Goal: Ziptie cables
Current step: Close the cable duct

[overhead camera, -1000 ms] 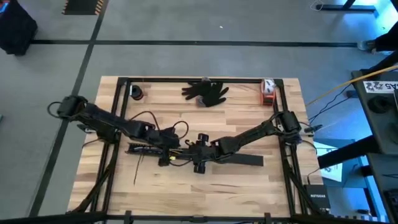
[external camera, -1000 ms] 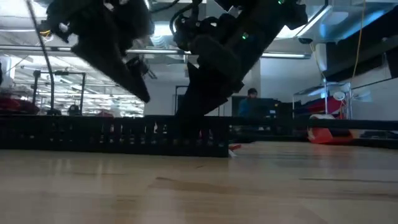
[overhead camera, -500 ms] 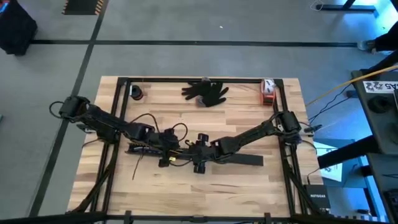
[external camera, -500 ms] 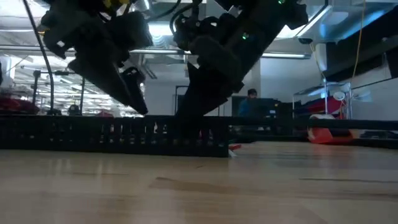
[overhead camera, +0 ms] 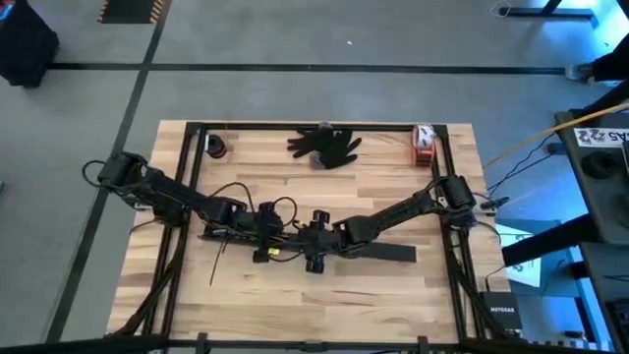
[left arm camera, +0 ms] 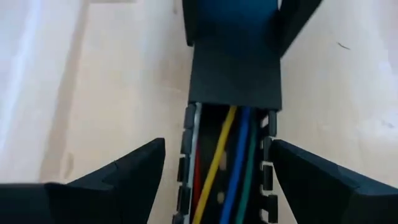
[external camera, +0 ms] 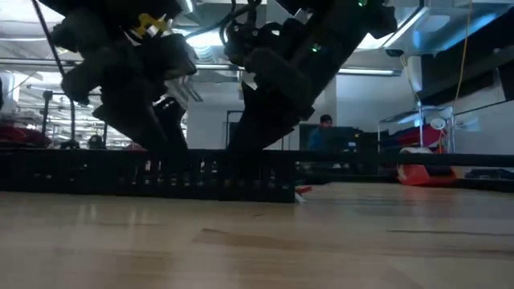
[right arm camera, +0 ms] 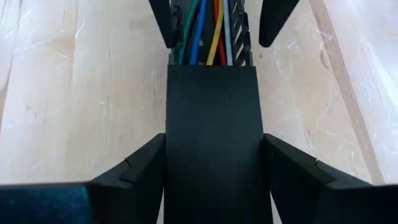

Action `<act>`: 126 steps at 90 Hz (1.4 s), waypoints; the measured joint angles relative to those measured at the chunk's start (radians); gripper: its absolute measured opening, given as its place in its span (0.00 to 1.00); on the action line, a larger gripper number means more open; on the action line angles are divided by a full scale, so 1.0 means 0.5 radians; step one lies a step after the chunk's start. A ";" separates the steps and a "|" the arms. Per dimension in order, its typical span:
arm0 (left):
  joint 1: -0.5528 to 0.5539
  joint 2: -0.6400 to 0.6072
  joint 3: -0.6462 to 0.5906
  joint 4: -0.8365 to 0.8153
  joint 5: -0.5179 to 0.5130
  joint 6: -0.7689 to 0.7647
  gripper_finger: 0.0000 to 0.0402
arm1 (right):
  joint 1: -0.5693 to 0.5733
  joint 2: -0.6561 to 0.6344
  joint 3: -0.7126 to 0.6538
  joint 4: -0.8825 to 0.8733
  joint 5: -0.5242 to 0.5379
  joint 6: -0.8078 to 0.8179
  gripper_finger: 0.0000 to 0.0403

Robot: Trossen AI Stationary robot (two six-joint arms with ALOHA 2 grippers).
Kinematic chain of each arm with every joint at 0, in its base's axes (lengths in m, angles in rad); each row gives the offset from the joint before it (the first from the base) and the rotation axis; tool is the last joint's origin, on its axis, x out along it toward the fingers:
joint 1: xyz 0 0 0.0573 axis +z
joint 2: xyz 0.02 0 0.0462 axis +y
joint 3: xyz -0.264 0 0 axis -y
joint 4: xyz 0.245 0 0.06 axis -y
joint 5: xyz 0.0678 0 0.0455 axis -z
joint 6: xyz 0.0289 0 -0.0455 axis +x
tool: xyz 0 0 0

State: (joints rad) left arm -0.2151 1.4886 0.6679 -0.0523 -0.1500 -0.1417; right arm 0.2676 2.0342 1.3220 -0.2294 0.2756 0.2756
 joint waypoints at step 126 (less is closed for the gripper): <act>0.016 0.019 -0.166 0.417 0.094 0.077 0.61 | -0.068 0.002 0.005 0.146 -0.027 -0.037 0.56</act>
State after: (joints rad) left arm -0.2073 1.4982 0.5850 0.1562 -0.1028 -0.1033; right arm 0.2335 2.0354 1.3243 -0.1562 0.2620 0.2573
